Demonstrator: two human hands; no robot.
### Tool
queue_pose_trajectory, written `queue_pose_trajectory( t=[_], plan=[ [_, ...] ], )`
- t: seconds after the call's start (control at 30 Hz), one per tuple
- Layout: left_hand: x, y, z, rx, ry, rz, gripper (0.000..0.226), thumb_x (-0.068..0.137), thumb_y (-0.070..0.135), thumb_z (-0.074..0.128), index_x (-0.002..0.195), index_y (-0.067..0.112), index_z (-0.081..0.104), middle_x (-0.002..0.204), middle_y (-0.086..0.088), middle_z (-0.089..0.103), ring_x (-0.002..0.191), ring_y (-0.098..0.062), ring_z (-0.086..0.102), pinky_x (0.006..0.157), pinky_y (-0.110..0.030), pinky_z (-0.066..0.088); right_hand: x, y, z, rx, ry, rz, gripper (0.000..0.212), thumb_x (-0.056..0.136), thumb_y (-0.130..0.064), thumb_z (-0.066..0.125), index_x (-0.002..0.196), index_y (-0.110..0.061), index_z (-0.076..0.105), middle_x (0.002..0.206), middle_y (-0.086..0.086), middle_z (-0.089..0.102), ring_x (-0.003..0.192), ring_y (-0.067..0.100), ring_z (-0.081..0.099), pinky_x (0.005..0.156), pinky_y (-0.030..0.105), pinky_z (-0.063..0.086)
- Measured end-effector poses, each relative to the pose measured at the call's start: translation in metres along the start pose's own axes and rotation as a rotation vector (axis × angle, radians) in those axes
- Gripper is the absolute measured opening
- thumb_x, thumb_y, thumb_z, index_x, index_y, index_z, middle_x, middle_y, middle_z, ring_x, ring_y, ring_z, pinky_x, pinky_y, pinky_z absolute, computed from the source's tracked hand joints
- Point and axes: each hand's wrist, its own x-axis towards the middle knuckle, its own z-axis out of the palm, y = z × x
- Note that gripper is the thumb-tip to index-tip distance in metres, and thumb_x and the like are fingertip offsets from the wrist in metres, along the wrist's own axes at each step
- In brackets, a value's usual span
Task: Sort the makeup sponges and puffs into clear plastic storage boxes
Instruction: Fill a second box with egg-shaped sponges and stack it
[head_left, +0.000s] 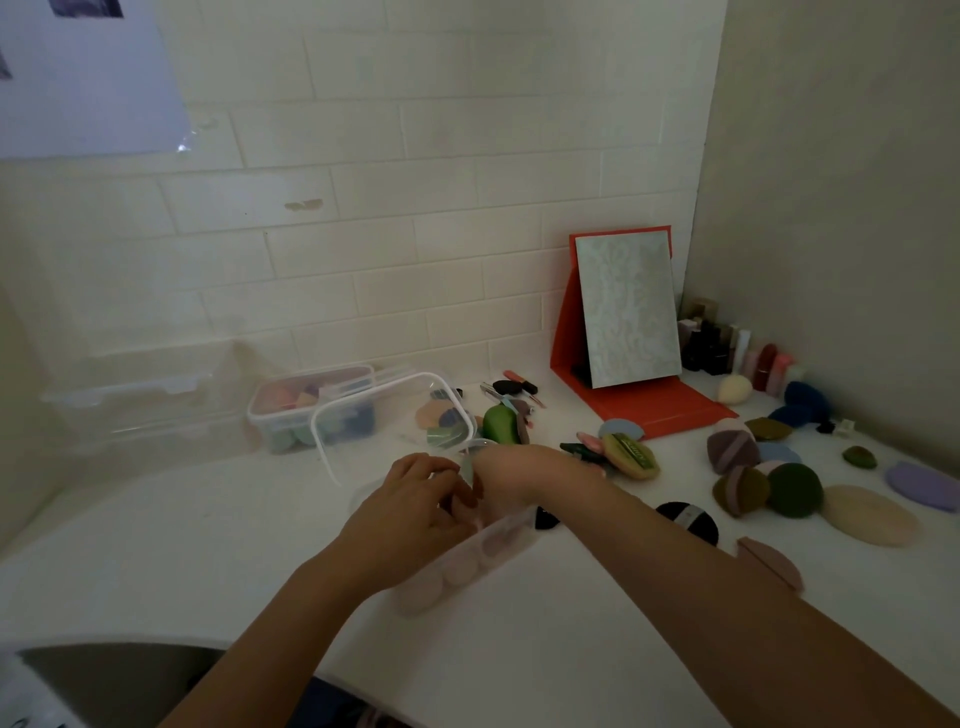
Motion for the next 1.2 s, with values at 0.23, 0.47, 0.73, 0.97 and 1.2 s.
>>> queue_pose_trajectory(
  t=[0.23, 0.47, 0.73, 0.97, 1.2],
  plan=[
    [0.007, 0.005, -0.001, -0.007, 0.069, 0.093, 0.016, 0.084, 0.036, 0.058, 0.096, 0.028, 0.063, 0.094, 0.012, 0.059, 0.085, -0.004, 0.049, 0.076, -0.016, 0.035, -0.012, 0.01, -0.005, 0.079, 0.022, -0.053, 0.035, 0.082, -0.016, 0.065, 0.116, -0.006, 0.063, 0.099, 0.011, 0.064, 0.08, 0.018, 0.053, 0.052, 0.02, 0.038],
    [0.01, 0.001, -0.001, 0.027, -0.132, 0.083, 0.033, 0.09, 0.035, 0.052, 0.123, 0.035, 0.056, 0.119, 0.01, 0.045, 0.113, -0.006, 0.035, 0.094, -0.018, 0.033, -0.036, 0.029, -0.012, 0.601, 0.012, -0.08, 0.026, 0.087, -0.014, 0.063, 0.112, -0.012, 0.068, 0.093, -0.002, 0.071, 0.08, 0.005, 0.067, 0.073, 0.014, 0.052],
    [0.008, 0.005, 0.002, 0.047, -0.078, 0.054, 0.03, 0.091, 0.038, 0.053, 0.12, 0.033, 0.058, 0.121, 0.009, 0.051, 0.113, -0.008, 0.037, 0.096, -0.022, 0.036, -0.063, 0.041, 0.01, 0.084, 0.285, -0.191, 0.024, 0.081, -0.026, 0.071, 0.103, -0.021, 0.064, 0.105, -0.007, 0.061, 0.096, 0.008, 0.052, 0.081, 0.025, 0.038],
    [0.003, 0.008, 0.002, 0.013, 0.003, 0.086, 0.03, 0.084, 0.045, 0.06, 0.112, 0.035, 0.062, 0.11, 0.015, 0.052, 0.11, -0.006, 0.037, 0.096, -0.021, 0.036, -0.067, 0.042, 0.042, -0.094, 0.625, -0.299, 0.01, 0.087, -0.024, 0.063, 0.09, -0.015, 0.061, 0.089, 0.002, 0.06, 0.085, 0.018, 0.052, 0.075, 0.031, 0.043],
    [0.018, 0.029, 0.004, -0.047, 0.052, 0.301, 0.038, 0.076, 0.054, 0.059, 0.109, 0.036, 0.064, 0.11, 0.015, 0.053, 0.111, -0.005, 0.038, 0.1, -0.026, 0.035, -0.092, 0.066, 0.052, -0.156, 0.714, -0.268, 0.011, 0.085, -0.027, 0.064, 0.091, -0.019, 0.061, 0.089, -0.003, 0.063, 0.087, 0.016, 0.053, 0.088, 0.026, 0.03]
  ],
)
